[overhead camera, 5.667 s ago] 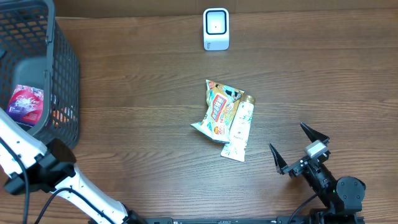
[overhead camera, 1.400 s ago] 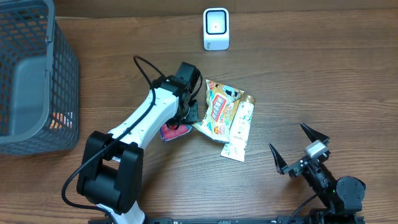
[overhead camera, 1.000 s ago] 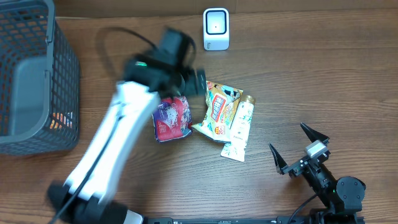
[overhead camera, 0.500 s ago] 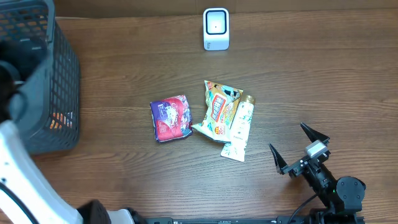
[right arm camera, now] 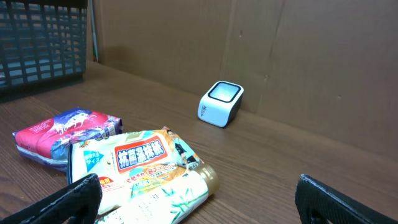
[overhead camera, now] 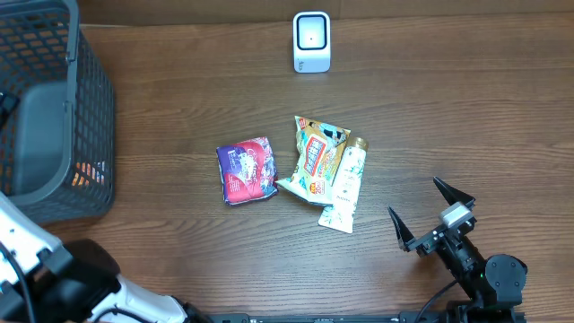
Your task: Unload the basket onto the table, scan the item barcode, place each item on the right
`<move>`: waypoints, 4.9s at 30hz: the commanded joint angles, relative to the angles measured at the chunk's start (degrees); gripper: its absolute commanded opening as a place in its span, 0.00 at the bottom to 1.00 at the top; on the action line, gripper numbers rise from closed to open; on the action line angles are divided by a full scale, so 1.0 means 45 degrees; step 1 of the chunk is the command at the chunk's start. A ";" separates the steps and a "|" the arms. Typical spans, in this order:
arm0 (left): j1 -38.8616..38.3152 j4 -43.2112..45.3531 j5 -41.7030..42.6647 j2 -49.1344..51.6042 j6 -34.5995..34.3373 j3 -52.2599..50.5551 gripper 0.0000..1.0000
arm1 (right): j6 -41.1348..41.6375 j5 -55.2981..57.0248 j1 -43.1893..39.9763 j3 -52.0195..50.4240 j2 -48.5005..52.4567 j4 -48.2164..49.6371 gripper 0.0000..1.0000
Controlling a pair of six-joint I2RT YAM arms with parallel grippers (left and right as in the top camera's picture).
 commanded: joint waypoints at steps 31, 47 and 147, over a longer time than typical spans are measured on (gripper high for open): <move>-0.1452 -0.0418 -0.3711 0.5678 -0.7912 -0.2356 1.00 | 0.0102 0.0049 0.0029 -0.0136 -0.0044 0.0024 1.00; -0.1506 0.2118 -0.1972 0.5678 -0.7130 -0.3954 0.82 | 0.0102 0.0049 0.0024 -0.0136 -0.0044 0.0024 1.00; -1.8166 0.2244 -0.3939 0.0233 -0.3181 -0.7781 0.38 | 0.0102 0.0049 0.0029 -0.0136 -0.0044 0.0024 1.00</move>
